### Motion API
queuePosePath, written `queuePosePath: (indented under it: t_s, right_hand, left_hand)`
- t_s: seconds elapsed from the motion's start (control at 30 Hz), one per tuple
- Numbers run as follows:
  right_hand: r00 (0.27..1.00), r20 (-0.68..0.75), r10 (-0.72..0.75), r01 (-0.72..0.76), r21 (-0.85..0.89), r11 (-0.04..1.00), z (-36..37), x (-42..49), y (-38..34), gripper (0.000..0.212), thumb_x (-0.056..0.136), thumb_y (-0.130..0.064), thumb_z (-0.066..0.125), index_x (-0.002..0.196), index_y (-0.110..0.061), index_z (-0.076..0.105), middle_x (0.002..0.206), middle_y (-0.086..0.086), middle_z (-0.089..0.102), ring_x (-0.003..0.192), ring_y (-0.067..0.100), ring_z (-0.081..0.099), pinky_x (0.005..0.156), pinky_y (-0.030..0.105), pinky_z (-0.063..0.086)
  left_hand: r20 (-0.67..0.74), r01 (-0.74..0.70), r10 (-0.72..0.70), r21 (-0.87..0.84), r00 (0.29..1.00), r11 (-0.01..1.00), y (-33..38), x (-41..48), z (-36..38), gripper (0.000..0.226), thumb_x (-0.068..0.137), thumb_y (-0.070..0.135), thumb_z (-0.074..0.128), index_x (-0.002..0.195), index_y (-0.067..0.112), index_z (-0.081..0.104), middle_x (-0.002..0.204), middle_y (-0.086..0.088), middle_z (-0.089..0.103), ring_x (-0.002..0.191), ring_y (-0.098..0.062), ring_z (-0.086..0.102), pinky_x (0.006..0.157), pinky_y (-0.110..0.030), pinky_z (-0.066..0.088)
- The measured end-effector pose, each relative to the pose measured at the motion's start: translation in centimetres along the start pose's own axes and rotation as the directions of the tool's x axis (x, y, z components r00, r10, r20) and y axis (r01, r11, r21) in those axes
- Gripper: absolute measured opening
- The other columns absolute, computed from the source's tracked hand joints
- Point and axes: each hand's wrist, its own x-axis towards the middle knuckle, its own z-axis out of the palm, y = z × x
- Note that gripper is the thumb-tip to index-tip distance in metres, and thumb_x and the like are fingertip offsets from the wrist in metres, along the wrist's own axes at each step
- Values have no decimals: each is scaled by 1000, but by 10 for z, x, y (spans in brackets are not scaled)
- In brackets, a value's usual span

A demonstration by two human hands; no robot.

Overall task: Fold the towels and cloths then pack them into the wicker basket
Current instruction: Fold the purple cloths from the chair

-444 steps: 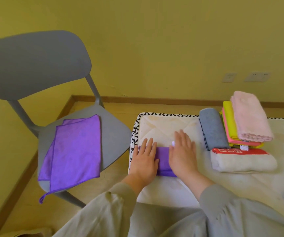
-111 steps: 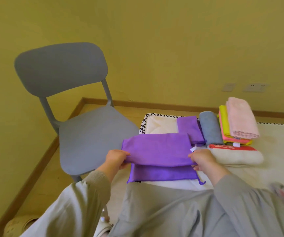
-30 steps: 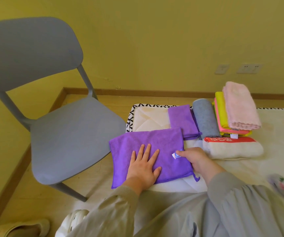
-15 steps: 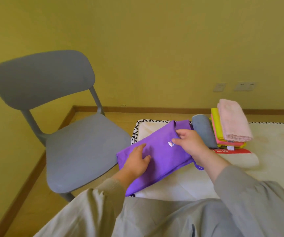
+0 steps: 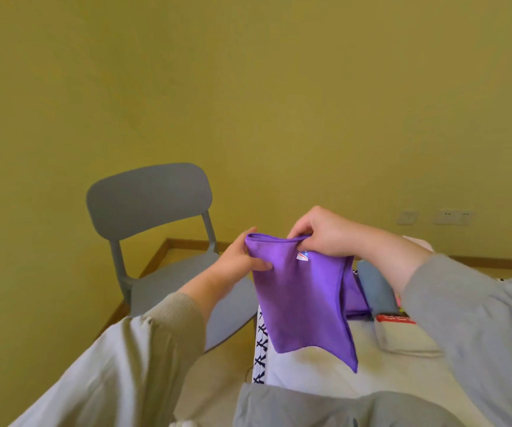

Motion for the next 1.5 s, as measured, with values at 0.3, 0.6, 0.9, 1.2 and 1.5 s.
queuePosePath:
  t_s: [0.3,0.6,0.9,1.2,1.5]
  right_hand:
    - [999,7,-51,51,-212,976,-24,-16,-46,18,78,0,65,90,-9,74,83,4,71,72,9,56,65,25,43]
    - [987,-152,56,-112,-389,914,-22,-26,-49,12,79,-18,72,79,-6,67,64,5,52,65,19,45,53,28,30]
    - [977,-199,79,-142,-322,936,-23,-34,-50,16,77,-9,64,63,-14,57,62,4,51,64,19,44,55,29,31]
    - [970,-230,80,-132,-222,966,-28,-45,-54,18,85,-20,63,70,-11,61,63,2,50,63,19,43,56,29,30]
    - [950,-293,109,-194,-280,940,-32,-49,-43,10,81,-18,67,74,-11,66,72,8,65,66,22,55,55,27,39]
  left_hand:
    - [-58,-80,79,-26,995,996,37,-39,-11,9,91,11,61,90,5,68,85,-12,63,78,-21,56,74,-30,46]
    - [-225,-157,259,389,939,908,55,-54,-11,26,92,21,60,85,-3,68,69,-7,55,64,-16,44,61,-28,36]
    - [-237,-154,274,424,932,892,73,-69,-11,33,97,27,52,84,0,66,68,-4,56,61,-18,47,60,-26,38]
    - [-287,-137,228,304,930,943,75,-76,-19,29,97,31,51,77,11,47,68,-7,34,63,-18,32,58,-28,27]
    - [-277,-112,188,268,942,957,77,-82,-25,27,97,29,53,77,11,56,67,-4,46,62,-19,43,62,-29,39]
